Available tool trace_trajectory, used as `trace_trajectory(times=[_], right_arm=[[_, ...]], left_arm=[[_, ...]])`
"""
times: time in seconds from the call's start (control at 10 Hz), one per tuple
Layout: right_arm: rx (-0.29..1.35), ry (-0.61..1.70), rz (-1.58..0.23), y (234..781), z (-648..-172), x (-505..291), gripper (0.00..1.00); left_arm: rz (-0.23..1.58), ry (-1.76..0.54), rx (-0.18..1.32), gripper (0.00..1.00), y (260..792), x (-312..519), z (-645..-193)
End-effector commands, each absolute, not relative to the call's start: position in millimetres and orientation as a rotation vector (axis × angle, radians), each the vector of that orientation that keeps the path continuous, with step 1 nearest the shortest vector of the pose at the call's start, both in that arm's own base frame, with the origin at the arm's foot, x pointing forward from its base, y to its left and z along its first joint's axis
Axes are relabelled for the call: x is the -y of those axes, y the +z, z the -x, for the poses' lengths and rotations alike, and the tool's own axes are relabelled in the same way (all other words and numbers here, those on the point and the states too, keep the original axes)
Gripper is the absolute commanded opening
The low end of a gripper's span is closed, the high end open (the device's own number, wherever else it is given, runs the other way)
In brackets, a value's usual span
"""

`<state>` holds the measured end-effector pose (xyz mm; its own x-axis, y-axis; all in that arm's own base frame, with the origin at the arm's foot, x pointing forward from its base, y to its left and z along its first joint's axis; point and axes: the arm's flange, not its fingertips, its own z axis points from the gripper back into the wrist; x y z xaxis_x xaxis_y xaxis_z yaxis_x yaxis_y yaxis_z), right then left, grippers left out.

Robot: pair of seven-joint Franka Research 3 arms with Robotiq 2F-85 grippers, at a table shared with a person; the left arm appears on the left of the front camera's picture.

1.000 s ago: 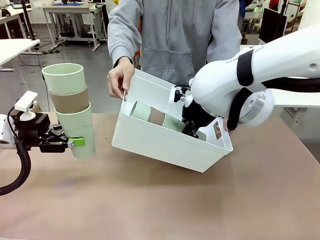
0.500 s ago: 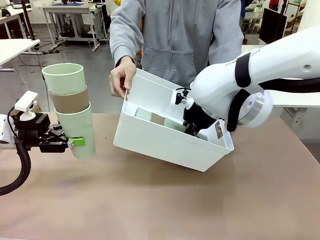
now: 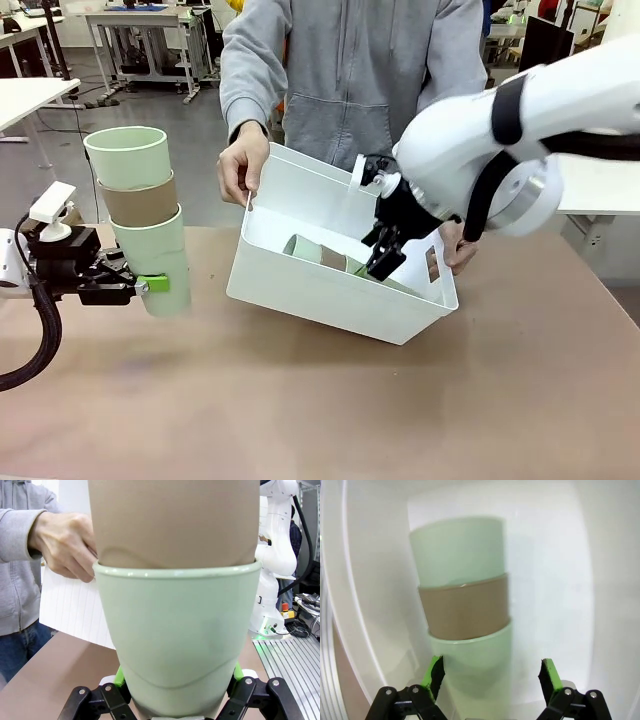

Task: Stack the cups and store them in the basket.
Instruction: Place the stack of Reusable plastic cups into the Pantry Basket.

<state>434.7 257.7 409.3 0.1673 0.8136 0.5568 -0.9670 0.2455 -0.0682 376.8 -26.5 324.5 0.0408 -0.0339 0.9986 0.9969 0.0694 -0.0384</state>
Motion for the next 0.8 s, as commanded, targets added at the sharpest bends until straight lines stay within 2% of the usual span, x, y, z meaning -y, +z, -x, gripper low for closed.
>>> trace_trajectory(times=[0.0,0.4,0.7], right_arm=[[0.608,1.281,-0.445,457.6,-425.4,-219.2,1.00],[0.748,1.194,-0.660,525.8,-415.3,-117.5,1.00],[0.857,1.150,-0.814,535.2,-416.2,-15.3,1.00]], left_arm=[[1.151,-1.154,1.202,0.84,328.9,26.1,-376.4],[1.151,-1.154,1.202,0.84,328.9,26.1,-376.4],[1.151,-1.154,1.202,0.84,328.9,26.1,-376.4]])
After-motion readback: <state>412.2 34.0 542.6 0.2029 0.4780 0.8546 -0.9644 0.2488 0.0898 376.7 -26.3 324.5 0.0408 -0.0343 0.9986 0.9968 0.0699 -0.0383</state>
